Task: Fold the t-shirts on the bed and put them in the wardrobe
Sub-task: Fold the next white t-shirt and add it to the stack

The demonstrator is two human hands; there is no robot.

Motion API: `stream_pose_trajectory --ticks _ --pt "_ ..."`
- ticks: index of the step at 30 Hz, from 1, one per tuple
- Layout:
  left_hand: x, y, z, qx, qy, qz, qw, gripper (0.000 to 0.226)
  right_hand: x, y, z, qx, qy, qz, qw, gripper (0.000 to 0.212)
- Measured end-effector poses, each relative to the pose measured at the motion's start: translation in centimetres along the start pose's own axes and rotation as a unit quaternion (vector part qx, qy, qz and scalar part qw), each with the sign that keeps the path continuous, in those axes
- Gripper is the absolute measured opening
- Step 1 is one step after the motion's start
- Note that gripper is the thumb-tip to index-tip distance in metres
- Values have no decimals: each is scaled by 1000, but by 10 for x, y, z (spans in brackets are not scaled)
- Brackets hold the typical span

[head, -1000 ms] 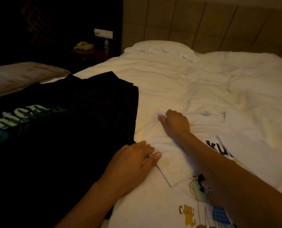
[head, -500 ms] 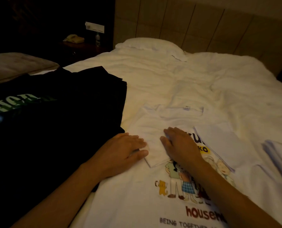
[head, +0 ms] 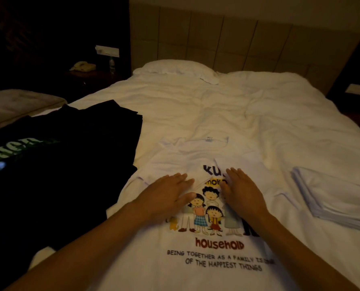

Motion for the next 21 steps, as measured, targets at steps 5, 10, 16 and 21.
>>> stream_pose_trajectory --ticks 5,10,16,21 --pt "15 20 32 -4 -6 39 999 60 32 6 -15 -6 24 29 999 50" --pt "11 34 47 20 -37 48 998 61 44 -3 -11 39 24 69 997 21" --pt "19 36 59 20 -73 34 997 60 58 -15 -13 29 -5 47 998 27" --pt "25 22 59 67 -76 24 995 59 58 -25 -19 41 -14 72 996 28"
Point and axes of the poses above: each hand's wrist, its own z-axis towards the middle knuckle, its own y-axis out of the palm, x = y × z, the point moved 8 cm from there along z, towards the middle knuckle, and after that the axes turned 7 degrees about x, right-handed, at the moved point
